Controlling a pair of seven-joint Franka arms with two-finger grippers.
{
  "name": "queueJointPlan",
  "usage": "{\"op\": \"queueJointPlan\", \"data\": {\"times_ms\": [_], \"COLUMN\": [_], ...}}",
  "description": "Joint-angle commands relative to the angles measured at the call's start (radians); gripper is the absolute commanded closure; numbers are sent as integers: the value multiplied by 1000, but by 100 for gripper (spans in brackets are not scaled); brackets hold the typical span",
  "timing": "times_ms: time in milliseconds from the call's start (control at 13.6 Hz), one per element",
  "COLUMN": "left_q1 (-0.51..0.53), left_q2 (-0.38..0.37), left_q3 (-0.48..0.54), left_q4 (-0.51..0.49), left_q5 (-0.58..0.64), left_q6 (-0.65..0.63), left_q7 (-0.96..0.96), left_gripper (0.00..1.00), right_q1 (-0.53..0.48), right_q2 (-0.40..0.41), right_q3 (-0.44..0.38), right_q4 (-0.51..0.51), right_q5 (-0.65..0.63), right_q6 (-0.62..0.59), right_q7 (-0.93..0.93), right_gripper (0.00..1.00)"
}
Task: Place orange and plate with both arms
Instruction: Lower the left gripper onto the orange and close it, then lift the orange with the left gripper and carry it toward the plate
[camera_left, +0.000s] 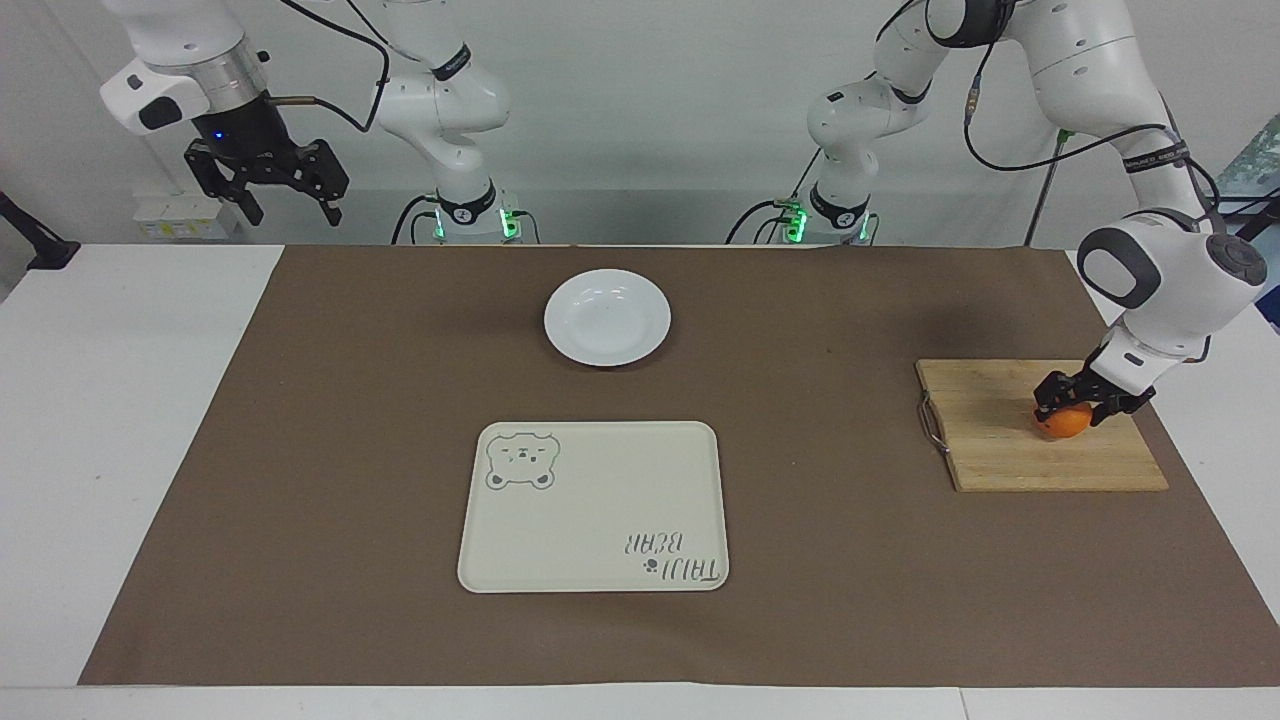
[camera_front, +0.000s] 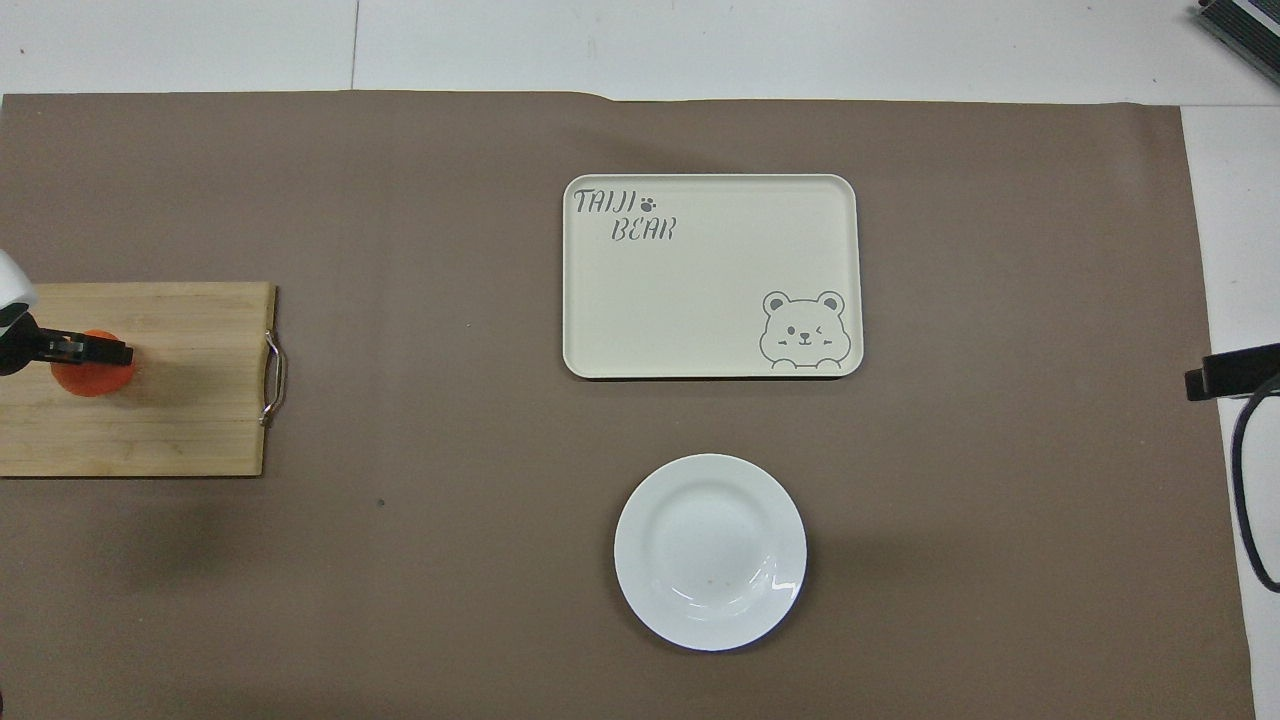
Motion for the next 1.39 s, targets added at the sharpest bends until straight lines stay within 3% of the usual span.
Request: {"op": "queueJointPlan", "data": {"times_ms": [0, 440, 661, 1321], "left_q1": [-15, -211, -375, -868], "left_q2": [-67, -153, -165, -188], "left_q3": [-1, -5, -7, -11], "left_q4": [-30, -27, -28, -33], "left_q5": [-21, -21, -21, -21], "left_q6": [-34, -135, -183, -144], "left_q7": [27, -40, -80, -627], "left_gripper": [100, 100, 100, 100], "right_q1": [4, 6, 6, 6], "right_q2": [-10, -16, -16, -16], "right_q3": [0, 0, 0, 0], "right_q4": [-3, -17, -17, -19], "right_q5": [0, 3, 3, 3], "right_q6": [0, -8, -4, -4], "right_q7": [4, 14, 11, 6], "right_gripper": [0, 0, 0, 0]}}
